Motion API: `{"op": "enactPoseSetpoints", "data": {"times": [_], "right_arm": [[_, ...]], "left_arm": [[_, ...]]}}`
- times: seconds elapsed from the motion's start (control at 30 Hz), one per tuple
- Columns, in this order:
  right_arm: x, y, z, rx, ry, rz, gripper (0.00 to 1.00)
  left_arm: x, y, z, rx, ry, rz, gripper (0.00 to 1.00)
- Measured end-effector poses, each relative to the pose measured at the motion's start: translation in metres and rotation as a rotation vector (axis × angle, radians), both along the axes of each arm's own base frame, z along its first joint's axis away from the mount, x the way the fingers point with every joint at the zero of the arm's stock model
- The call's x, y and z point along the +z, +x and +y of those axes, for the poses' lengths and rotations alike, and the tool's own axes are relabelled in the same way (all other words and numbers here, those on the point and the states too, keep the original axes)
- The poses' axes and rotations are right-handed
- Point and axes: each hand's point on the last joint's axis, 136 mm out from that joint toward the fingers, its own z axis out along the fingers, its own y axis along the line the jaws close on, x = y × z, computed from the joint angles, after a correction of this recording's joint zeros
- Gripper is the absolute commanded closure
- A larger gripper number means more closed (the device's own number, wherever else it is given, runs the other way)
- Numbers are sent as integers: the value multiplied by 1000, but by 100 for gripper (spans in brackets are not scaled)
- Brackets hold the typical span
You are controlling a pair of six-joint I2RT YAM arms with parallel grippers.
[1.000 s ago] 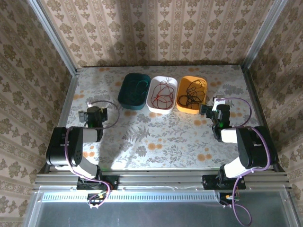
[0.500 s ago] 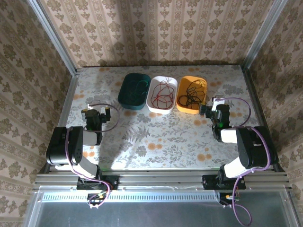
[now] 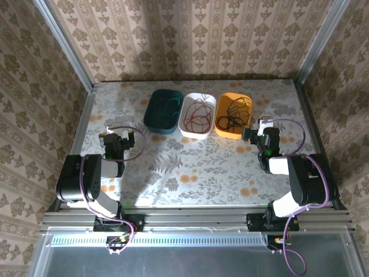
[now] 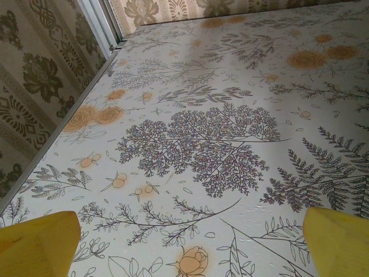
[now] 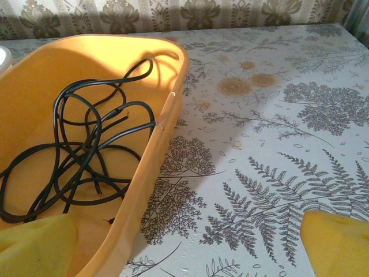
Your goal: Untangle the cables
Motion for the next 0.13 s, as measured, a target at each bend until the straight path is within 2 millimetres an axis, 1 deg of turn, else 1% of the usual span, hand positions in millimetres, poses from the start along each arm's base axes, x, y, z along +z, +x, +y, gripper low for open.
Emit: {"op": "enactPoseSetpoints", "data": {"times": [0.13], "right_arm": [[0, 0, 0, 4, 2, 1, 0]], "left_arm": [[0, 0, 0, 0, 0, 0, 0]]}}
